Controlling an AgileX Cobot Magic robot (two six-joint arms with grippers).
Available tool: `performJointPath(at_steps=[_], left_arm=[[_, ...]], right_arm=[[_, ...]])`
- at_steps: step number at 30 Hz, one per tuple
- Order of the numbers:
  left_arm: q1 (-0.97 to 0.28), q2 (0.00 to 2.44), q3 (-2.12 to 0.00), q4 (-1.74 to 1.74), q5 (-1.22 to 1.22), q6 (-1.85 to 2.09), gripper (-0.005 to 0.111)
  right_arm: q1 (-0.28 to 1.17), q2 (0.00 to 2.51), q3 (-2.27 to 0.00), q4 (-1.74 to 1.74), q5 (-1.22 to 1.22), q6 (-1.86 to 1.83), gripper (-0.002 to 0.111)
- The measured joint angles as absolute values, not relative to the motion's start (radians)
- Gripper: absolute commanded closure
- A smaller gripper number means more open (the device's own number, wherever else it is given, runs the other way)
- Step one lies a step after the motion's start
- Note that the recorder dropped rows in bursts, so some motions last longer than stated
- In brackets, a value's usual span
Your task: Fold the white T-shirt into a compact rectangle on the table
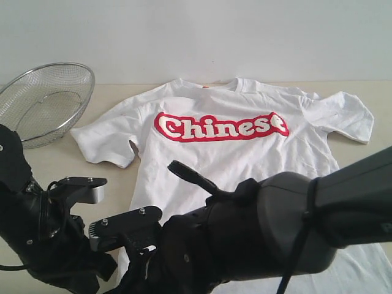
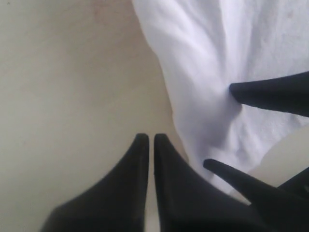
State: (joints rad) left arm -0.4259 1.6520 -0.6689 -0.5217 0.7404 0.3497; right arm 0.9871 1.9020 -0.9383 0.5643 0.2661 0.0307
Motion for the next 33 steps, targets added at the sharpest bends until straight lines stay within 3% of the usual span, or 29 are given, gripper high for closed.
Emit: performJointPath(at_steps=[3, 8, 11, 15, 21, 33], left_arm=[[-0.426, 1.652, -0.669, -0.522, 0.742, 0.35, 0.102], [-0.426, 1.652, -0.663, -0.522, 0.742, 0.35, 0.102], [-0.426, 1.654, -0.659, -0.516, 0.744, 0.35, 0.102], [-0.426, 1.657, -0.659, -0.516, 0.747, 0.35, 0.102], [-0.426, 1.691, -0.647, -0.579, 0.734, 0.376, 0.102], [-0.449, 1.798, -0.644, -0.739, 0.772, 0.521, 0.102]], right_arm=[[0.987, 1.902, -0.941, 0.564, 0.269, 0.031, 0.074], [0.985, 1.91, -0.943, 0.53, 0.277, 0.028, 0.107], [0.985, 1.912, -0.943, 0.514, 0.285, 0.028, 0.108], [0.985, 1.912, -0.944, 0.508, 0.291, 0.028, 0.096], [0.987, 1.894, -0.944, 0.508, 0.31, 0.035, 0.045], [0.987, 1.861, -0.932, 0.495, 0.361, 0.054, 0.042]])
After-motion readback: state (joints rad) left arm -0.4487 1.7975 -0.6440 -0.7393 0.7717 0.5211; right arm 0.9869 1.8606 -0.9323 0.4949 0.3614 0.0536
